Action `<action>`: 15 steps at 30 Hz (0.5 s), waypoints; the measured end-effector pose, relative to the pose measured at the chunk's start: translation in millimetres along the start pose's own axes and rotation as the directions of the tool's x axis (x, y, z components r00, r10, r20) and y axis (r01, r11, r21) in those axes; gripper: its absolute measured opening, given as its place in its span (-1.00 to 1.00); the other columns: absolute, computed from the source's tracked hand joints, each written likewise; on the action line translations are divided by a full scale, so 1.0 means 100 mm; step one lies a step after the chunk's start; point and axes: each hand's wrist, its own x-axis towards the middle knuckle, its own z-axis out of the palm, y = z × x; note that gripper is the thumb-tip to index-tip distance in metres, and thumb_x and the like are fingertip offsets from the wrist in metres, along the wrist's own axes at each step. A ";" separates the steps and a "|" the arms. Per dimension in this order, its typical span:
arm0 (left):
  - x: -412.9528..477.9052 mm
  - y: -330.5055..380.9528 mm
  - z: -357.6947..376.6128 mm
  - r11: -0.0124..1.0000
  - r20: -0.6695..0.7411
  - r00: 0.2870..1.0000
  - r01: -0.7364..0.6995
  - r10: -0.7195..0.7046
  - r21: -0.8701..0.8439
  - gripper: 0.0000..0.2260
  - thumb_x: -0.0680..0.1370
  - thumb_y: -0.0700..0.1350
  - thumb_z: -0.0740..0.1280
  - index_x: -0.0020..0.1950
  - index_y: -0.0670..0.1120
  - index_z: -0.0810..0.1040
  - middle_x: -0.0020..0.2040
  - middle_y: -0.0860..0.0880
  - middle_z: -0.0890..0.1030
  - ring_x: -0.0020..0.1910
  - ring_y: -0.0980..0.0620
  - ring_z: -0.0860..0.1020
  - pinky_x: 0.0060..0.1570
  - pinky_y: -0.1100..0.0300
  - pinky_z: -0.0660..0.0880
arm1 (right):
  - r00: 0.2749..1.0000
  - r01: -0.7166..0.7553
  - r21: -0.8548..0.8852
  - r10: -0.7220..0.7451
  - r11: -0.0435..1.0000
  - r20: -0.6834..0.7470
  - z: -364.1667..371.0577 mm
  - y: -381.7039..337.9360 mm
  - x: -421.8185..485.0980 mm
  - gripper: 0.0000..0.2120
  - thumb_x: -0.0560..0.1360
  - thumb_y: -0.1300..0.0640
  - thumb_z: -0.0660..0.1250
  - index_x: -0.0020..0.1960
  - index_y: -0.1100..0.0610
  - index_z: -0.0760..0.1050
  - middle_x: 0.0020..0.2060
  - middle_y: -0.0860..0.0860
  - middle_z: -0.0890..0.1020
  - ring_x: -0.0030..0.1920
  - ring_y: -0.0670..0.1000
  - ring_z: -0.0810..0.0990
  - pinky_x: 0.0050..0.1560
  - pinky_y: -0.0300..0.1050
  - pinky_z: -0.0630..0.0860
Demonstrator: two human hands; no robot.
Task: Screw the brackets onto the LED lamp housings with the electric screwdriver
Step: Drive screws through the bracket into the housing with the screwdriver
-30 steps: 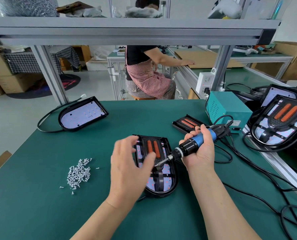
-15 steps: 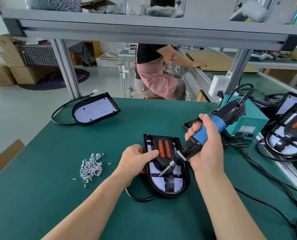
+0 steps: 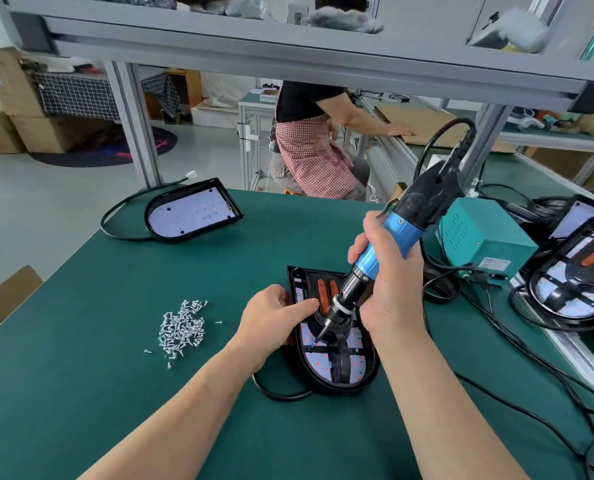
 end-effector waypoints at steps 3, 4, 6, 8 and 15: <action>0.02 -0.01 0.00 1.000 0.003 1.000 -0.003 0.003 -0.006 -0.52 0.21 0.26 0.44 -0.19 -0.09 0.43 -0.28 -0.03 0.49 -0.32 -0.03 0.43 -0.30 0.06 0.36 | 1.000 -0.006 -0.010 0.006 1.000 0.011 0.00 0.01 0.00 -0.88 0.47 0.16 0.40 -0.05 0.12 0.48 -0.42 0.04 0.45 -0.38 0.00 0.40 -0.12 -0.05 0.39; 0.02 -0.02 0.00 1.000 0.004 1.000 -0.006 0.006 -0.007 -0.52 0.21 0.26 0.45 -0.19 -0.09 0.43 -0.28 -0.03 0.49 -0.32 -0.03 0.43 -0.29 0.06 0.36 | 1.000 -0.006 -0.011 0.006 1.000 0.015 0.00 0.02 0.00 -0.88 0.47 0.16 0.40 -0.05 0.11 0.48 -0.41 0.04 0.44 -0.38 0.00 0.40 -0.11 -0.05 0.39; 0.03 -0.02 0.00 1.000 0.009 1.000 -0.011 0.011 -0.011 -0.51 0.21 0.25 0.45 -0.17 -0.11 0.43 -0.27 -0.05 0.49 -0.33 -0.02 0.43 -0.30 0.06 0.37 | 1.000 -0.009 -0.015 0.010 1.000 0.024 0.00 0.03 0.01 -0.88 0.47 0.15 0.40 -0.06 0.11 0.47 -0.41 0.05 0.44 -0.37 0.01 0.40 -0.09 -0.03 0.38; 0.02 -0.02 -0.01 1.000 0.016 1.000 -0.014 0.014 -0.011 -0.48 0.20 0.27 0.44 -0.15 -0.12 0.44 -0.27 -0.06 0.48 -0.35 0.00 0.42 -0.33 0.07 0.38 | 0.999 -0.011 -0.026 0.012 1.000 0.037 0.01 0.04 0.01 -0.87 0.48 0.15 0.40 -0.05 0.12 0.46 -0.42 0.04 0.44 -0.37 0.00 0.41 -0.08 -0.04 0.39; 0.00 0.01 0.00 1.000 0.000 1.000 -0.019 0.019 0.017 -0.50 0.24 0.28 0.42 -0.19 -0.12 0.40 -0.26 -0.07 0.48 -0.31 -0.03 0.43 -0.28 0.06 0.42 | 0.987 0.000 -0.061 0.010 0.998 0.161 0.07 0.07 0.00 -0.79 0.44 0.16 0.44 -0.02 0.17 0.44 -0.43 0.04 0.46 -0.42 -0.02 0.43 -0.26 -0.20 0.45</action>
